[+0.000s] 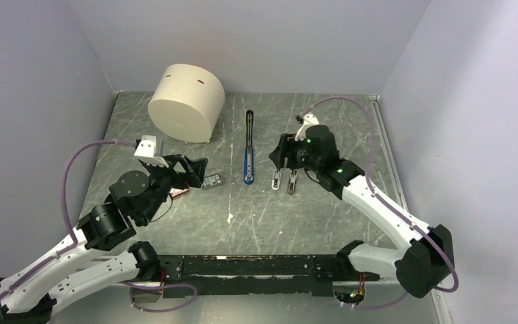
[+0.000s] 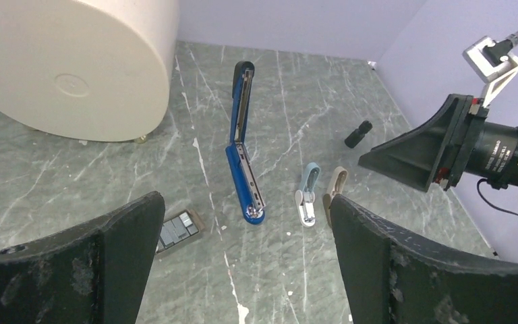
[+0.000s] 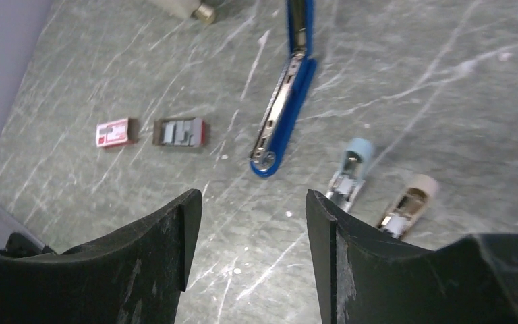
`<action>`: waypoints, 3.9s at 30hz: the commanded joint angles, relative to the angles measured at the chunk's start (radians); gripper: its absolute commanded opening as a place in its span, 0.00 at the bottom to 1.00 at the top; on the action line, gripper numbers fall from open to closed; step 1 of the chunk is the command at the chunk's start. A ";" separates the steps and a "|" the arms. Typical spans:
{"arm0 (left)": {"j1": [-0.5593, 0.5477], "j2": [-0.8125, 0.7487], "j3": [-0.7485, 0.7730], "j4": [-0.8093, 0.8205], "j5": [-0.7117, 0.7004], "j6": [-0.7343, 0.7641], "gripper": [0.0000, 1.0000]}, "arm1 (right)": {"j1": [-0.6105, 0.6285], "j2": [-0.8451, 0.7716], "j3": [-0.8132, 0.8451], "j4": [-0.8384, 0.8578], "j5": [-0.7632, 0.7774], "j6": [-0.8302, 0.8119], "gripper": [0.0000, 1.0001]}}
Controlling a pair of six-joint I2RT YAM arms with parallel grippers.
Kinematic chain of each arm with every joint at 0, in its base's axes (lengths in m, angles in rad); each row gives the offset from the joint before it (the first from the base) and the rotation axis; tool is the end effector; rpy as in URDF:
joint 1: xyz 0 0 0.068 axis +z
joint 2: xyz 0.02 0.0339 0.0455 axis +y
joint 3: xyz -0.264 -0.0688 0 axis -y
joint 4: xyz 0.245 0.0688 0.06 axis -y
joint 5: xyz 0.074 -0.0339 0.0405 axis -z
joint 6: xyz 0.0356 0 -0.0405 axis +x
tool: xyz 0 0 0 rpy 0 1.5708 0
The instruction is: Load the staples into the stapler
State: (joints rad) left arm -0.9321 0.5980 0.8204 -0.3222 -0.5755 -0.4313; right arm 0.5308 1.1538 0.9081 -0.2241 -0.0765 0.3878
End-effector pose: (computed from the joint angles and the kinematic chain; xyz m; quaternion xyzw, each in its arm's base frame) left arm 0.0936 -0.0935 0.3643 -0.0083 0.7360 -0.2420 0.6322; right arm 0.2254 0.1355 0.3039 -0.0808 0.8480 0.2610 0.4541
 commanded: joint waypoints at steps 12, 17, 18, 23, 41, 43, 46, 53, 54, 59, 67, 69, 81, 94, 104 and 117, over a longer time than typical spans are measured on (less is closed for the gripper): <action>-0.001 -0.020 0.024 -0.040 -0.152 0.087 0.91 | 0.376 0.488 0.246 0.111 0.206 0.006 0.39; -0.002 -0.043 0.011 -0.088 -0.216 0.089 0.92 | 0.459 0.678 0.413 0.058 0.320 -0.032 0.46; -0.002 -0.049 0.006 -0.099 -0.218 0.079 0.92 | 0.466 0.717 0.448 0.046 0.331 -0.034 0.47; -0.003 -0.086 -0.010 -0.141 -0.253 0.055 0.90 | 0.473 0.876 0.602 -0.006 0.364 0.014 0.44; -0.002 -0.152 0.030 -0.334 -0.510 -0.121 0.93 | 0.530 1.071 0.789 -0.102 0.405 0.053 0.34; -0.003 -0.150 0.028 -0.334 -0.513 -0.122 0.93 | 0.530 1.077 0.799 -0.112 0.409 0.054 0.32; -0.003 -0.142 0.029 -0.342 -0.522 -0.126 0.93 | 0.532 1.079 0.799 -0.112 0.418 0.054 0.28; -0.003 -0.122 0.029 -0.339 -0.487 -0.120 0.92 | 0.531 1.114 0.833 -0.128 0.410 0.037 0.26; -0.002 -0.121 0.027 -0.327 -0.480 -0.109 0.92 | 0.532 1.118 0.836 -0.129 0.411 0.035 0.27; -0.004 -0.093 0.029 -0.323 -0.466 -0.098 0.92 | 0.531 1.127 0.849 -0.129 0.422 0.036 0.31; -0.004 -0.090 0.027 -0.318 -0.461 -0.092 0.92 | 0.532 1.117 0.840 -0.135 0.424 0.046 0.32; -0.003 -0.094 0.025 -0.315 -0.460 -0.090 0.92 | 0.531 1.117 0.839 -0.135 0.423 0.049 0.33; -0.003 -0.086 0.026 -0.316 -0.453 -0.089 0.92 | 0.528 1.138 0.858 -0.146 0.383 0.084 0.33; -0.004 -0.080 0.024 -0.310 -0.448 -0.084 0.92 | 0.518 1.066 0.857 -0.122 0.400 0.061 0.26; -0.004 -0.081 0.022 -0.307 -0.451 -0.077 0.92 | 0.470 1.091 0.880 -0.146 0.499 0.049 0.33; -0.003 -0.083 0.016 -0.301 -0.451 -0.066 0.92 | 0.442 1.140 0.915 -0.197 0.500 0.049 0.38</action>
State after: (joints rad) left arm -0.9325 0.5159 0.8242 -0.6476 -1.0275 -0.5121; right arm 0.9707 2.2723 1.8156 -0.4088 0.4122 0.4423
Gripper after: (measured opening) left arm 0.921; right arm 0.369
